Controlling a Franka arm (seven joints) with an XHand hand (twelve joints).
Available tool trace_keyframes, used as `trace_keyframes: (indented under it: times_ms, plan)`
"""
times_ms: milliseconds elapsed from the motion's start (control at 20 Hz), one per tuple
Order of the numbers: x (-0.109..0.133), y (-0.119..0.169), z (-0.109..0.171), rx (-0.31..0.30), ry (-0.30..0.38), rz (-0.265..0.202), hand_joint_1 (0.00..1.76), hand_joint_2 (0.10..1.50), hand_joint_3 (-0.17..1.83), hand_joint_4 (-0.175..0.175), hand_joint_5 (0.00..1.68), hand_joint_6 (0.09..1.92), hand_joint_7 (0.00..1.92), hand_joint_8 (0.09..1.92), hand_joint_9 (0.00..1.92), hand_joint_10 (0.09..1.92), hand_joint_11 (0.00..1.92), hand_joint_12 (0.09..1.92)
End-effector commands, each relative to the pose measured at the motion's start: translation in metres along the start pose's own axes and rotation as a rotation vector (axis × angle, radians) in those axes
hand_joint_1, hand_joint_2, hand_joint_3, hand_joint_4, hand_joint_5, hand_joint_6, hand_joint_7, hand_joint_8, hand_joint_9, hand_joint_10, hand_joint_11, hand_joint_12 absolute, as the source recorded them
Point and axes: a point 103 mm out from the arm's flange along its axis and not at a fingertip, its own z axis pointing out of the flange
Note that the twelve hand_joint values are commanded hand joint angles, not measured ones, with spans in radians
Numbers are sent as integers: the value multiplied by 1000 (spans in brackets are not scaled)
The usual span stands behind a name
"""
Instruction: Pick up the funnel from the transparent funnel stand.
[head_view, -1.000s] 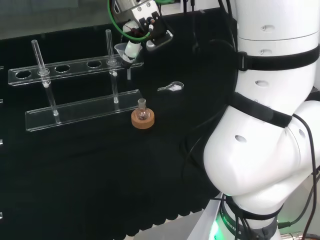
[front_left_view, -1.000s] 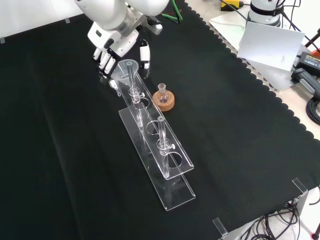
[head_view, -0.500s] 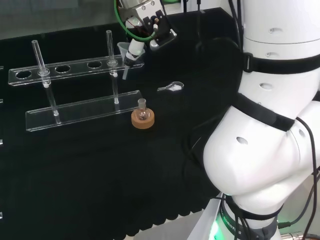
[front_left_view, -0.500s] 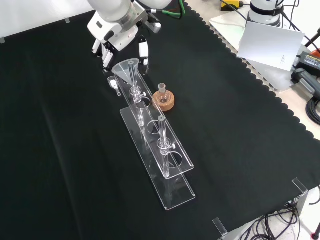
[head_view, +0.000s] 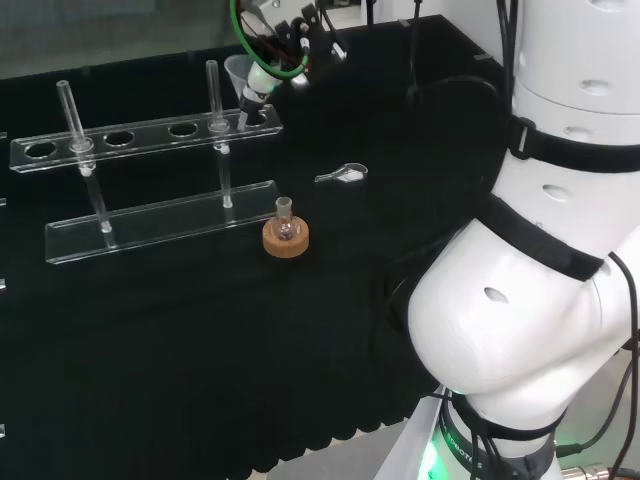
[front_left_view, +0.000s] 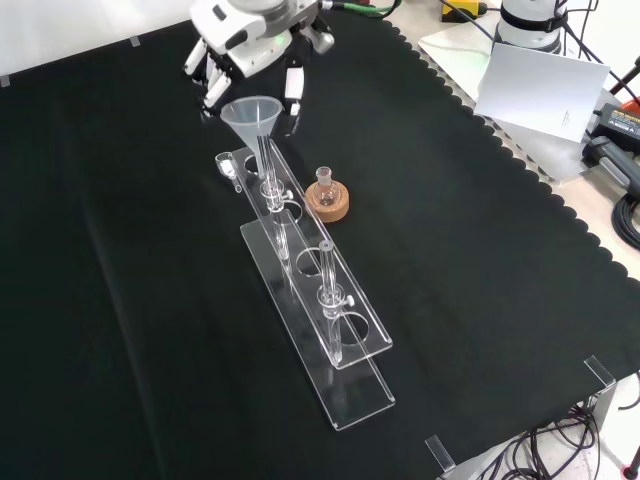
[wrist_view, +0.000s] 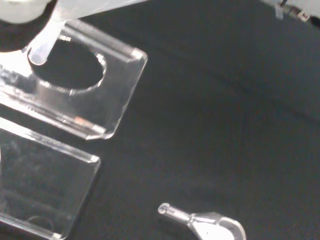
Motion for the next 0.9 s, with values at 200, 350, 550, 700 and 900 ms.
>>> trace_keyframes:
  times_ms: [200,350,550,700,900]
  plan:
    - [-1,-38,-53,11,-172,37,875,681,624,-31,937,929,1057,1046,1216,785,624,1271]
    - [-10,-49,-56,20,-189,69,874,677,633,-24,940,927,1059,1041,1216,781,618,1276]
    - [-10,-65,-65,18,-207,91,871,675,640,-22,944,926,1060,1038,1217,779,613,1278]
    - [-10,-81,-63,33,-232,116,869,674,643,-21,946,925,1060,1037,1217,777,609,1280]
    - [-11,-99,-59,49,-268,135,868,673,647,-20,947,924,1060,1034,1218,774,606,1282]
